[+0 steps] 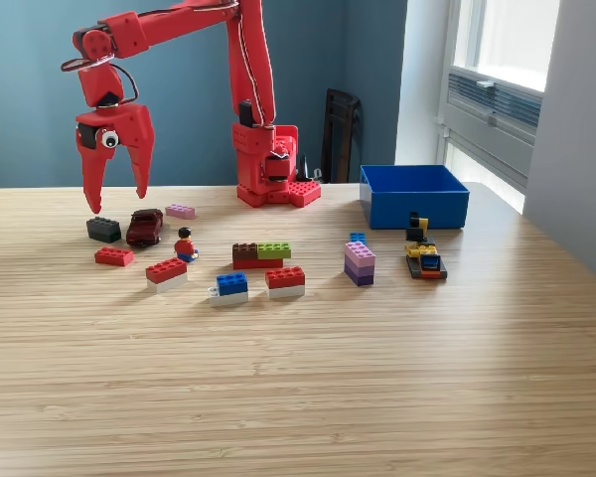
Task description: Grasp a lego block and put it in the bin.
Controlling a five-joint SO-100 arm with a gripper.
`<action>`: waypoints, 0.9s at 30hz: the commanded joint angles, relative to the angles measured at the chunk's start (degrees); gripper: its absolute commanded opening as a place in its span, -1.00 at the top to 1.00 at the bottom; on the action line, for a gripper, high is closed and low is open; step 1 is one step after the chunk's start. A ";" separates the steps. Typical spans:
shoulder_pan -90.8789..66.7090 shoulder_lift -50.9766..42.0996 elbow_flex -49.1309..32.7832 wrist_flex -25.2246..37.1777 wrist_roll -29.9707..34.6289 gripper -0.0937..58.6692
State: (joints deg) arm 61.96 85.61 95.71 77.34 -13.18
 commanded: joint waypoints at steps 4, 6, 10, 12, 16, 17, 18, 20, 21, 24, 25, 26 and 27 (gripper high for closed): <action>-1.32 -4.31 -10.55 -0.44 1.23 -0.06; -1.49 -5.71 -12.04 -0.35 1.14 -0.07; -1.58 -8.44 -13.18 -0.35 0.35 -0.04; -1.58 -9.84 -13.62 -0.35 0.00 -0.01; -1.93 -12.66 -14.94 -0.44 0.09 0.03; -2.11 -13.18 -15.03 -0.44 0.18 0.04; -2.20 -13.62 -15.12 -0.44 0.18 0.05; -2.46 -14.24 -15.12 -0.44 0.26 0.07; -2.55 -14.41 -15.03 -0.44 0.26 0.08; -2.81 -14.68 -14.68 -0.44 0.44 0.11; -2.90 -14.68 -14.50 -0.44 0.53 0.12; -2.99 -14.68 -14.24 -0.44 0.70 0.13; -3.16 -14.68 -14.06 -0.53 0.79 0.14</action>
State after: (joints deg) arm 59.94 69.70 83.67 77.26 -13.01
